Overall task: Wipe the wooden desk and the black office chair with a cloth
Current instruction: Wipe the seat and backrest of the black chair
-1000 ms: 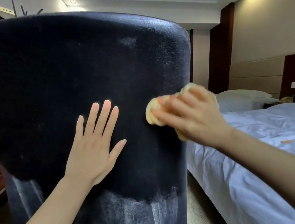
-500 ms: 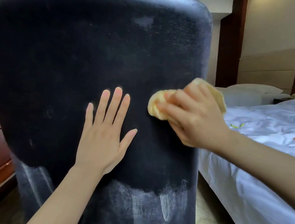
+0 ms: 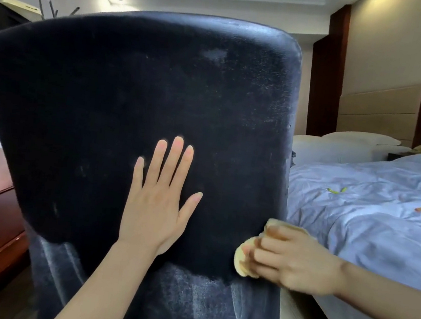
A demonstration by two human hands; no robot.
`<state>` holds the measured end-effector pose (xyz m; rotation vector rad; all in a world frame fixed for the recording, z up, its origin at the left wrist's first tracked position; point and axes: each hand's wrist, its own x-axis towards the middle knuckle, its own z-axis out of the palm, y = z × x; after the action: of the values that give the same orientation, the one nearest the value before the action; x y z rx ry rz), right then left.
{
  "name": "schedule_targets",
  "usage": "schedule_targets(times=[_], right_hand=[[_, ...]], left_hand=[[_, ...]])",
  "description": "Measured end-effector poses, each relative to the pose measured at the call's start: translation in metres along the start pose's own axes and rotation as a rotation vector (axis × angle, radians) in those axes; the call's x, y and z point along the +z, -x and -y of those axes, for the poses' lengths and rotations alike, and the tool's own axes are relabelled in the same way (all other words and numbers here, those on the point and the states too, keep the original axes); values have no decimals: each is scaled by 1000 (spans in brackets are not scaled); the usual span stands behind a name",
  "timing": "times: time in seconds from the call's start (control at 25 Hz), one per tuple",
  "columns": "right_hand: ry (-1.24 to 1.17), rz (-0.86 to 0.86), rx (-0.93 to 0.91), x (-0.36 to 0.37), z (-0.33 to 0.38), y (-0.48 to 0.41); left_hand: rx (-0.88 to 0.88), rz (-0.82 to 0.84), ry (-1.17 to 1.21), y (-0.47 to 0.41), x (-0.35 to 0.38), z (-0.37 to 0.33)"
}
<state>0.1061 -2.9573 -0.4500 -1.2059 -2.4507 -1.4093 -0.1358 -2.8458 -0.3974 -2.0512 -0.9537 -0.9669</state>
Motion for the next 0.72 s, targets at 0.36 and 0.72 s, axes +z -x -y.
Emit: schedule_targets(times=[0.36,0.72], right_hand=[[339,-582,174,-84,-89,-100],[341,-843,327,-123,-103,-202]], left_hand=[[0,0,5,-1,0,0],[-6,-14,-29,-1,4,4]])
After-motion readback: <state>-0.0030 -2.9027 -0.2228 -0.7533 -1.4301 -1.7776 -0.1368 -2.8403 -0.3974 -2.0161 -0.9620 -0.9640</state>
